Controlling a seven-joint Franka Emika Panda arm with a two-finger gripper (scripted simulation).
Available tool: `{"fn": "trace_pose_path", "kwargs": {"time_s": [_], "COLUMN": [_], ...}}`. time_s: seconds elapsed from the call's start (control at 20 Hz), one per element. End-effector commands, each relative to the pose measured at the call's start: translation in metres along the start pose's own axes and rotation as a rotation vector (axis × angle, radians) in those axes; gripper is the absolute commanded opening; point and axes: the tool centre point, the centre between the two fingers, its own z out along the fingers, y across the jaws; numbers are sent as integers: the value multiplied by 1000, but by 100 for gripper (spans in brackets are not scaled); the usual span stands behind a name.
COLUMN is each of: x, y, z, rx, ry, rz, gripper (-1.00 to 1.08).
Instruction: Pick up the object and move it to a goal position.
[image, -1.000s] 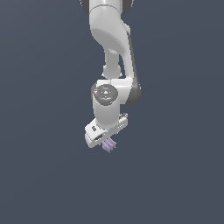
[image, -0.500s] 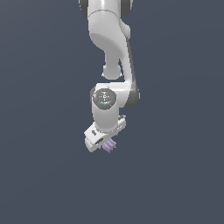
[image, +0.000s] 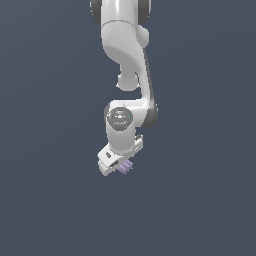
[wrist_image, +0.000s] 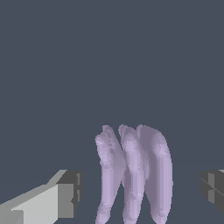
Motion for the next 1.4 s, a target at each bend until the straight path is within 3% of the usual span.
{"fn": "trace_pose_path", "kwargs": {"time_s": [0.0,0.4,0.45,1.35], "x": [-1,1,1,-5], "y": [-1,0,0,-5], "z": [14,28,28,19], "rx": [1,1,1,1], "ry": [-1,-1,-1,-1], "rz": [-2,-3,-3,-3], "gripper": [100,100,-100,-100]}}
